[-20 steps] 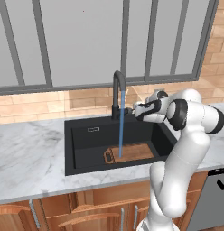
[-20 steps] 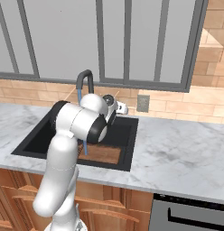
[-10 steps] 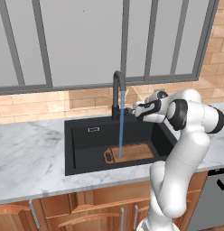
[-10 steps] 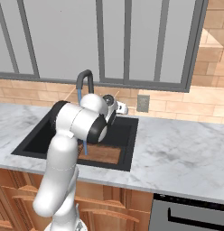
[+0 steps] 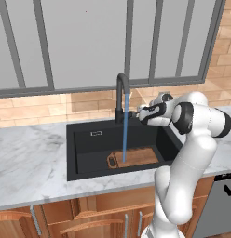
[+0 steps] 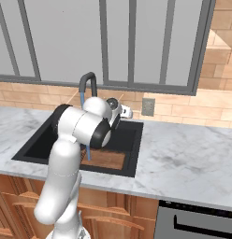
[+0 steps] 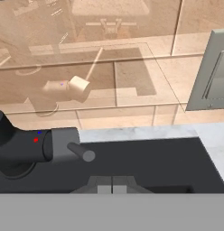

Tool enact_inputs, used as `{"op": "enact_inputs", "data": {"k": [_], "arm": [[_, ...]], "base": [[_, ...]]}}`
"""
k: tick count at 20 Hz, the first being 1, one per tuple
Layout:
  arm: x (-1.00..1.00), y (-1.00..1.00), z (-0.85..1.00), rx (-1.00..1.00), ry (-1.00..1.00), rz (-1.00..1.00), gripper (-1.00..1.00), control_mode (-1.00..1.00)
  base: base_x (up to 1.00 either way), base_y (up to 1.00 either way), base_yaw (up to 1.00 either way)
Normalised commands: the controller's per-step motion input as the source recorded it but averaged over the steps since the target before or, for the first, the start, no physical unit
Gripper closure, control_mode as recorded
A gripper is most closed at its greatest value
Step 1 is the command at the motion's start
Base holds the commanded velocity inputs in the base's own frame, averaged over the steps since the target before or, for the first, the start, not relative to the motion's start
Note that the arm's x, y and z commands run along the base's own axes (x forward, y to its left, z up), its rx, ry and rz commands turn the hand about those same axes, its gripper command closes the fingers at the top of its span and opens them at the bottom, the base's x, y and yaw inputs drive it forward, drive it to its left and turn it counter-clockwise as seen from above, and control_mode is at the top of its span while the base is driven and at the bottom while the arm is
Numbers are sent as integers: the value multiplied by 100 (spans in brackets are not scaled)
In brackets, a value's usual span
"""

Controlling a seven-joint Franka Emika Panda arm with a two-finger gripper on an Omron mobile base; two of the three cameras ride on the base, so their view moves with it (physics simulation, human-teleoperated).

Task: Turn on the sink faucet with hot water and rinse the cutting board for ten seconds, then turn off the faucet. Push the cutting board to reach the water if necessary.

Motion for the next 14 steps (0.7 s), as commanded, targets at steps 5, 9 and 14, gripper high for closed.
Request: {"op": "enact_inputs", "data": {"k": [5, 9, 14], "arm": [[0, 0, 0, 0, 0, 0, 100, -100], [0, 0, -5, 0, -2, 0, 100, -100], [0, 0, -6, 0, -3, 0, 100, -100]], "base": [[0, 0, 0], [0, 0, 0], [0, 0, 0]]}}
